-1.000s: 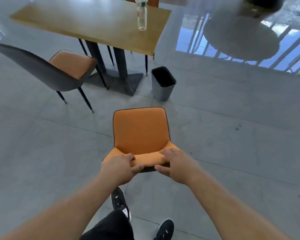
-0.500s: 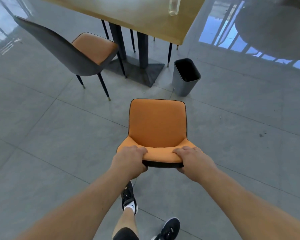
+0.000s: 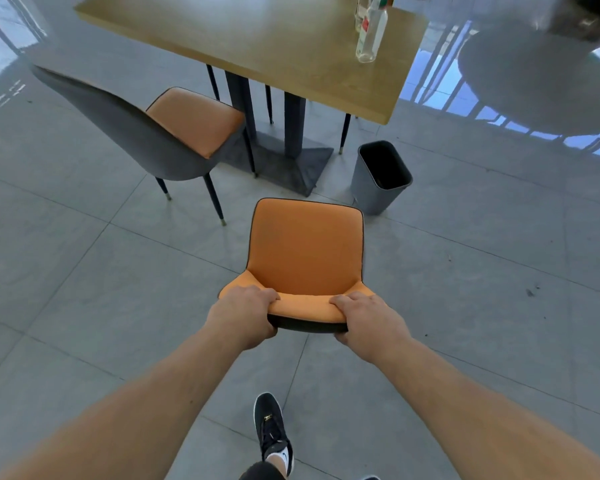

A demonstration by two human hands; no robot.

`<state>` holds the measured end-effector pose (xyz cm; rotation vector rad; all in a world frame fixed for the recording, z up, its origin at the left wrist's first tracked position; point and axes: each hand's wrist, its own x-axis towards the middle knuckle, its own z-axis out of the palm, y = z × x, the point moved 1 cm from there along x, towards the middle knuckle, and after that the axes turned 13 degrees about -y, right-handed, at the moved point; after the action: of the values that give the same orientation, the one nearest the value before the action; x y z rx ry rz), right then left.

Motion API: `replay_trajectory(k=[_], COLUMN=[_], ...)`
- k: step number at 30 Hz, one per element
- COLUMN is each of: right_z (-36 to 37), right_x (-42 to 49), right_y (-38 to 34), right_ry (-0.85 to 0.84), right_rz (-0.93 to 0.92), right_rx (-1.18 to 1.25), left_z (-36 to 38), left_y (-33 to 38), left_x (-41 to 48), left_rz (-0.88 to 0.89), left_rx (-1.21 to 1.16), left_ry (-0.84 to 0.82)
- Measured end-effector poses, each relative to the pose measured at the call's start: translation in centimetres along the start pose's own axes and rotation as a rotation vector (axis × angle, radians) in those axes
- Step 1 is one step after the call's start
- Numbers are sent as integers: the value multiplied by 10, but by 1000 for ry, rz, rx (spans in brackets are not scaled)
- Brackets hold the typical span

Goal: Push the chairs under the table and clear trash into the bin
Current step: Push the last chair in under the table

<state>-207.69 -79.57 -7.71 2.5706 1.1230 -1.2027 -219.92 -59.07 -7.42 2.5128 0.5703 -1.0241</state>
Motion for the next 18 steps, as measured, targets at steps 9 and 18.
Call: replay_trajectory(k=[9, 18], right_z=[-62, -138], right_x=[70, 146], right_y=[-37, -41], right_ry=[60, 97], right_rz=[11, 8], right_rx=[43, 70], left_z=[-75, -164], left_y=[-53, -81], left_x=[53, 128], left_rz=[21, 52], left_rx=[0, 10], left_ry=[50, 68])
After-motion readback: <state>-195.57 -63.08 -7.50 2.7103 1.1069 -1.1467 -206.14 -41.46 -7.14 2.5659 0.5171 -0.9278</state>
